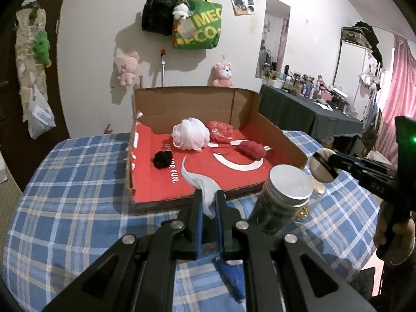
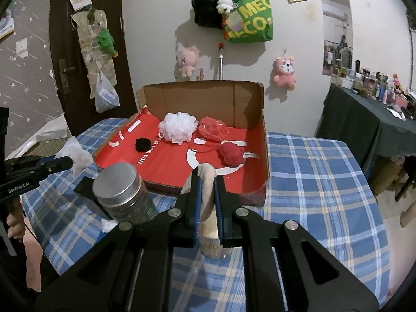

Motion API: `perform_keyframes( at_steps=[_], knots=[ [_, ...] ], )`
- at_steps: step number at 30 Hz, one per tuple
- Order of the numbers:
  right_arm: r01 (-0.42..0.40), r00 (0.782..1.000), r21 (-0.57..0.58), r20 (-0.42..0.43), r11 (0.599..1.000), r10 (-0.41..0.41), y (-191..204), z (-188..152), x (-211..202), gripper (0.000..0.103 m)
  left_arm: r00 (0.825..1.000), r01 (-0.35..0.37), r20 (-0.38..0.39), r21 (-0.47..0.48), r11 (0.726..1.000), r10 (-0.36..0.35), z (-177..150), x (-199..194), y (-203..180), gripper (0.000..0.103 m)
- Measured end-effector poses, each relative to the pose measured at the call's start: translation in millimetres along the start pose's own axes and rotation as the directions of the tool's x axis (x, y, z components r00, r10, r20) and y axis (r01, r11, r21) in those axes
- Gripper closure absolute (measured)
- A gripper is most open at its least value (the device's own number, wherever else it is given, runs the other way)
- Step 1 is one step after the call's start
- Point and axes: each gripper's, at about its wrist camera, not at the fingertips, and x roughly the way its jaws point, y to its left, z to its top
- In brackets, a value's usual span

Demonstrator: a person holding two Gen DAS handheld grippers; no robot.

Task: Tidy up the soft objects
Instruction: 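Carry the tissue with the left tool while the right carries the makeup puff to the box, then open both tools to drop the tissue and makeup puff onto the red lining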

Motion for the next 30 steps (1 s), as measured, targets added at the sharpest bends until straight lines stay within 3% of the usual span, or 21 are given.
perform_keyframes(
  at_steps=[9,17,24,30],
  knots=[
    [-0.084,0.989,-0.019,-0.122,0.996,0.081,-8.6,22.7,51.5,0.094,0.993,0.061,-0.099,0.022,0.998,-0.058,20.2,39.8,7.0,0.094],
    [-0.122,0.955,-0.063,-0.278,0.99,0.1,-19.1,45.0,105.9,0.094,0.974,0.087,-0.214,0.04,0.995,-0.076,40.3,82.3,25.0,0.094],
    [-0.125,0.903,-0.087,-0.424,0.988,0.077,-23.6,53.0,154.8,0.094,0.929,0.109,-0.358,0.009,0.994,-0.099,51.4,130.4,46.7,0.094],
    [-0.101,0.872,-0.158,-0.489,0.982,0.011,-14.3,52.4,178.6,0.094,0.885,0.096,-0.458,-0.006,0.995,-0.087,49.8,163.7,59.0,0.094]
  ],
)
